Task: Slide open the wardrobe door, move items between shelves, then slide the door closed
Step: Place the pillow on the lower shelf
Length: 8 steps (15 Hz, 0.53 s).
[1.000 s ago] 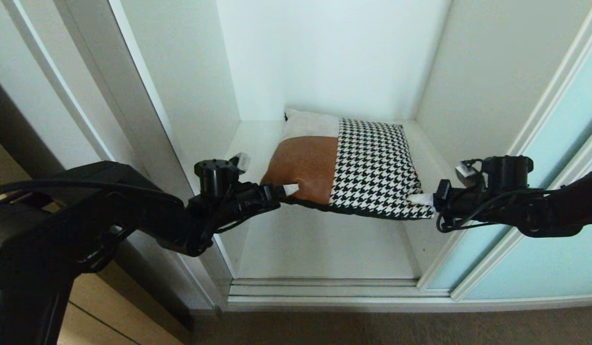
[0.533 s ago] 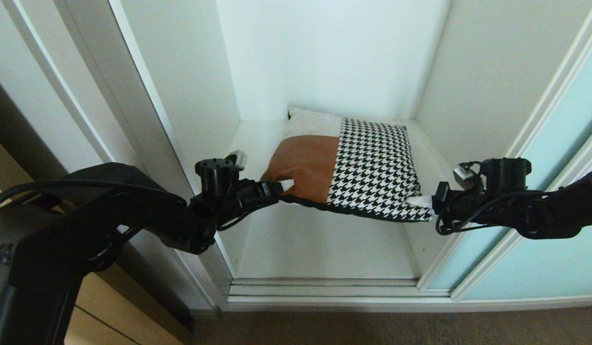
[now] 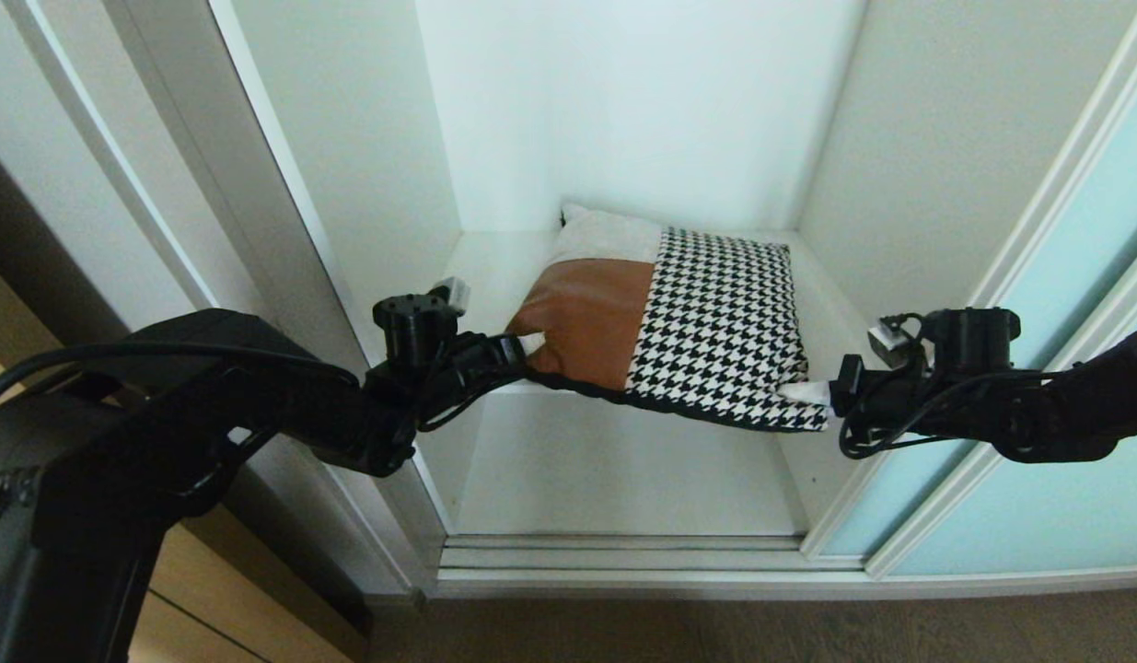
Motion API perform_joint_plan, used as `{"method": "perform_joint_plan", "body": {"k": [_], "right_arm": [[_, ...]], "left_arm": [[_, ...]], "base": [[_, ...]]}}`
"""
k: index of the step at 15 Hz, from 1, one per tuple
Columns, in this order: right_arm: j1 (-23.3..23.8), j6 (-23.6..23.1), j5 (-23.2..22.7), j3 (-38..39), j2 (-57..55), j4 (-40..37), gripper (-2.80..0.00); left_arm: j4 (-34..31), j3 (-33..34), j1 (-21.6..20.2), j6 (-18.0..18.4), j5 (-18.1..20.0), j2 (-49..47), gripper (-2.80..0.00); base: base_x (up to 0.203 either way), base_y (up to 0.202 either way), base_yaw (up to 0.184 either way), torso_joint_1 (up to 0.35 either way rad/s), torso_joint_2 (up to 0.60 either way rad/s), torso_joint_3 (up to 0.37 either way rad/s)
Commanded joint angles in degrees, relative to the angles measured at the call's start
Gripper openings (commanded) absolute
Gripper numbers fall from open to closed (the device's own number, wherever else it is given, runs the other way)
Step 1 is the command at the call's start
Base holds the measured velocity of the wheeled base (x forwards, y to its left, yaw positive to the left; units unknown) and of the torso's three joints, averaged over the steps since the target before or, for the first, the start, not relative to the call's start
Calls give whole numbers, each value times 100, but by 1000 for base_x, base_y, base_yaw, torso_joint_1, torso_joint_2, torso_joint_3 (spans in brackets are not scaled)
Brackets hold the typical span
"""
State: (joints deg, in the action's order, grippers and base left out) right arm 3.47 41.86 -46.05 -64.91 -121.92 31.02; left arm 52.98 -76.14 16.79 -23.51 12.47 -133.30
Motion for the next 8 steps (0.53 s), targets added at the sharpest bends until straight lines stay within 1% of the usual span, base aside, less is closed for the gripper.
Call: {"method": "perform_joint_plan", "body": {"k": [1, 2, 3, 5, 6, 8], "right_arm": [[4, 24, -26, -4, -40, 14, -280], [4, 24, -27, -4, -51, 9, -280], [4, 24, -27, -4, -51, 9, -280], [-2, 21, -35, 5, -4, 3, -280], [-21, 16, -35, 61, 72, 7, -280], [-44, 15, -35, 124, 248, 6, -280]], "left_arm": [[-84, -50, 13, -64, 1, -73, -280], [-237, -58, 17, -234, 1, -57, -280], [-424, -65, 43, -497, 12, -8, -280], [-559, 8, 113, -868, 60, 199, -280], [-705, 84, 172, -1014, 65, 368, -280], [-1088, 368, 312, -1144, 117, 826, -280]], "base": [[0, 0, 0, 0, 0, 0], [0, 0, 0, 0, 0, 0], [0, 0, 0, 0, 0, 0], [0, 0, 0, 0, 0, 0], [0, 0, 0, 0, 0, 0], [0, 0, 0, 0, 0, 0]]}}
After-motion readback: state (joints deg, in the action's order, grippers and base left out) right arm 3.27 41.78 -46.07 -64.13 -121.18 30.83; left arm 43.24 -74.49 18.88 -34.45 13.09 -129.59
